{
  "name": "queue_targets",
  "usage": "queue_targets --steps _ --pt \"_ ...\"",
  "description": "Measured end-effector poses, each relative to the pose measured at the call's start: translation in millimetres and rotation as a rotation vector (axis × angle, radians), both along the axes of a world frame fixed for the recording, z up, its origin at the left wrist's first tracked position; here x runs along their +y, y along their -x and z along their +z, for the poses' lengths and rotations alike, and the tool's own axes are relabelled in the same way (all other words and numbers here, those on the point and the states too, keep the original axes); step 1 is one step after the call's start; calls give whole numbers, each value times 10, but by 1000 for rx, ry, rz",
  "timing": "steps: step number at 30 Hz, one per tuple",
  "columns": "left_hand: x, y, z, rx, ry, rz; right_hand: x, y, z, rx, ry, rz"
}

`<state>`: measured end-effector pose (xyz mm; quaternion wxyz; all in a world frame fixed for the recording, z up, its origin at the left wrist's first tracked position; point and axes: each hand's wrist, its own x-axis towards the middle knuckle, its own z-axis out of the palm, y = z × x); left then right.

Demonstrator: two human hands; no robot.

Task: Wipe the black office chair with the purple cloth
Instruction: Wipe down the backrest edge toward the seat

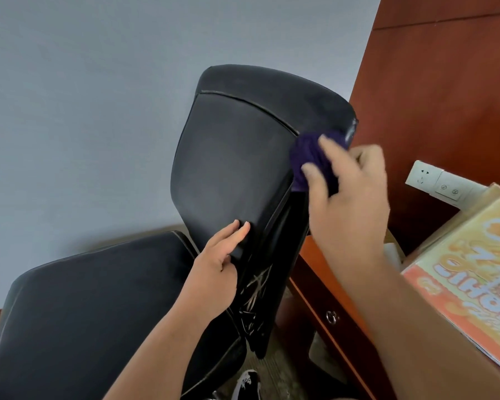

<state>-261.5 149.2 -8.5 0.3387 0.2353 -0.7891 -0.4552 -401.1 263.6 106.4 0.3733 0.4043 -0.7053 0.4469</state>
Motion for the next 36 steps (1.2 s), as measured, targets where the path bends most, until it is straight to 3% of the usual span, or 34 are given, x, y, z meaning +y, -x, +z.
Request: queue_targets --steps 5,8,17,24,28,31,36 --pt "-18 3 -10 15 15 -3 54 -231 -894 -58 -236 32" --pt "14 5 10 7 2 -14 123 -242 -1074 -122 -337 57" --pt "-3 16 1 -12 -17 -7 -9 -69 -199 -145 12 115" --pt "-85 49 -11 76 -79 9 -131 -478 -1233 -113 -402 144" --pt "-101 38 -33 18 -74 -4 -82 -581 -1610 -168 -573 222" --pt "-101 35 -20 47 -65 -8 -72 -509 -1431 -154 -477 203" --pt "-75 50 -14 110 -113 21 -65 -215 -703 -79 -138 56"
